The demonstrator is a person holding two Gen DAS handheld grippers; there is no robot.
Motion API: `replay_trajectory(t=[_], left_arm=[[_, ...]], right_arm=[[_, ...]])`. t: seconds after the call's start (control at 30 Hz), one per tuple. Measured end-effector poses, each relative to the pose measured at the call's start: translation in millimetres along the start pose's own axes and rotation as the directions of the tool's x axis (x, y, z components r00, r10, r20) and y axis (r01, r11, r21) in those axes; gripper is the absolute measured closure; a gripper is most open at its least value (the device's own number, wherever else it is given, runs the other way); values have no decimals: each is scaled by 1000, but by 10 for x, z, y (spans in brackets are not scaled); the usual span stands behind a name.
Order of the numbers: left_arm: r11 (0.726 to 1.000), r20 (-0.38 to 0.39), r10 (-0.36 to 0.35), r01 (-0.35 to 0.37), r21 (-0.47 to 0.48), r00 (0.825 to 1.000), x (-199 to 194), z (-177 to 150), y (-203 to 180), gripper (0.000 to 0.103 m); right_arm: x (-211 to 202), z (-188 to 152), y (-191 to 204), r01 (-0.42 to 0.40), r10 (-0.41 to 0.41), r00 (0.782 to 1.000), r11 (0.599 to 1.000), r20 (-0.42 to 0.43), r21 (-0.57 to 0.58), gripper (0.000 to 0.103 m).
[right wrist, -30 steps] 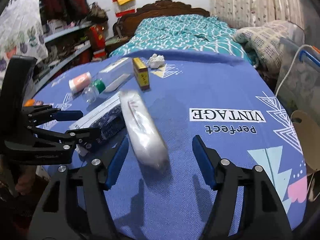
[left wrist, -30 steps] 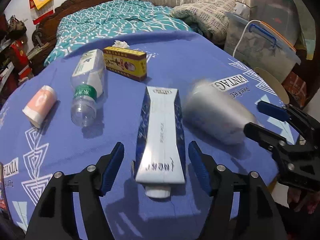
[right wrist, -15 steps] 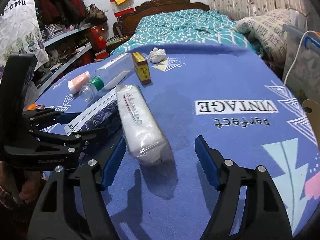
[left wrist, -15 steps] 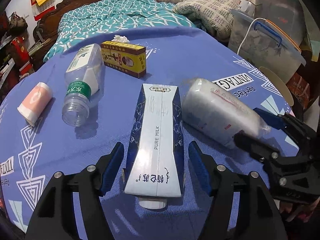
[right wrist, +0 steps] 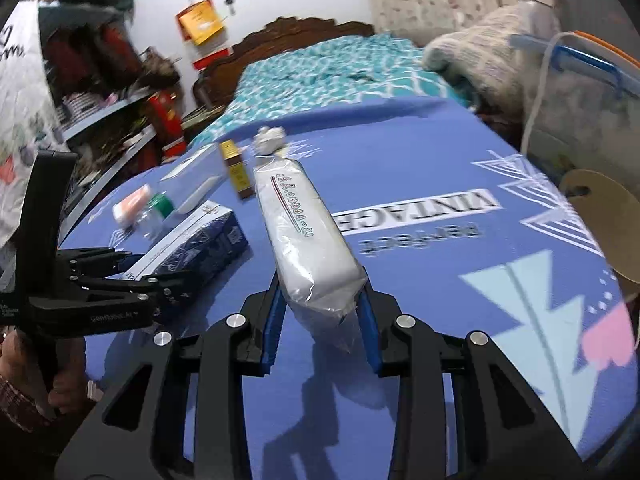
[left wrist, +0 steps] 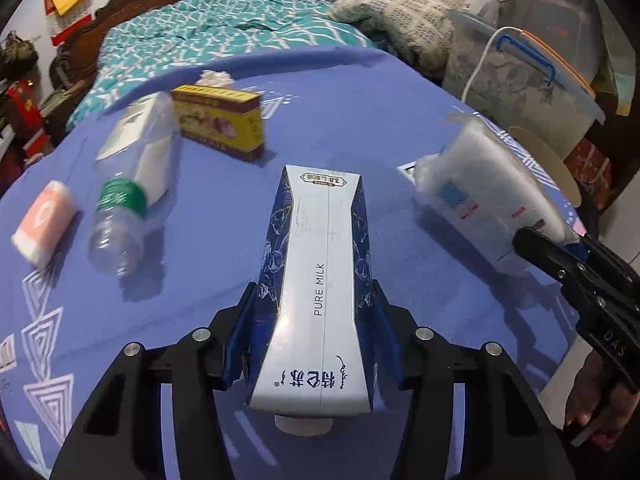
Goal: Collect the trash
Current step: 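Carry the milk carton and wipe pack to the wastebasket and open both grippers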
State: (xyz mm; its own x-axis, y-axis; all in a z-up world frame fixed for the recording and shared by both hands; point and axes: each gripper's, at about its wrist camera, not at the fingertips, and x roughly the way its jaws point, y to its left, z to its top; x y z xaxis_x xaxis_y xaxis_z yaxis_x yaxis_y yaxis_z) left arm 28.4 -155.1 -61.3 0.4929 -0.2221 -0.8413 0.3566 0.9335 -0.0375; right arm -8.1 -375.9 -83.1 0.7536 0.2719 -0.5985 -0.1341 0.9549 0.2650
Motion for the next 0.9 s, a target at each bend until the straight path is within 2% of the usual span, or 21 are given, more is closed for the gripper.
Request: replay_trajectory(t=[0.23,0.5,0.7,0.9], left_arm=[[993,11,-60,59,100,998,88,296,-485,53],[965,5,-114,109,236,993,269,642,-1206,53],[948,-13,-129,127,293,992,414,721,-1520,53],[938,-41,-135,141,317,990,569,743,-1678,53]], right_arm=[[-159,13,-480,68,-71,997,993,33,96,67],[-340,17,-921,111,-123,991,978,56,177,67],[-433,-31,-1110,126,-144,987,967,66,220,67],[-346,-109,-1196,127,-142,989,961,44,246,67]])
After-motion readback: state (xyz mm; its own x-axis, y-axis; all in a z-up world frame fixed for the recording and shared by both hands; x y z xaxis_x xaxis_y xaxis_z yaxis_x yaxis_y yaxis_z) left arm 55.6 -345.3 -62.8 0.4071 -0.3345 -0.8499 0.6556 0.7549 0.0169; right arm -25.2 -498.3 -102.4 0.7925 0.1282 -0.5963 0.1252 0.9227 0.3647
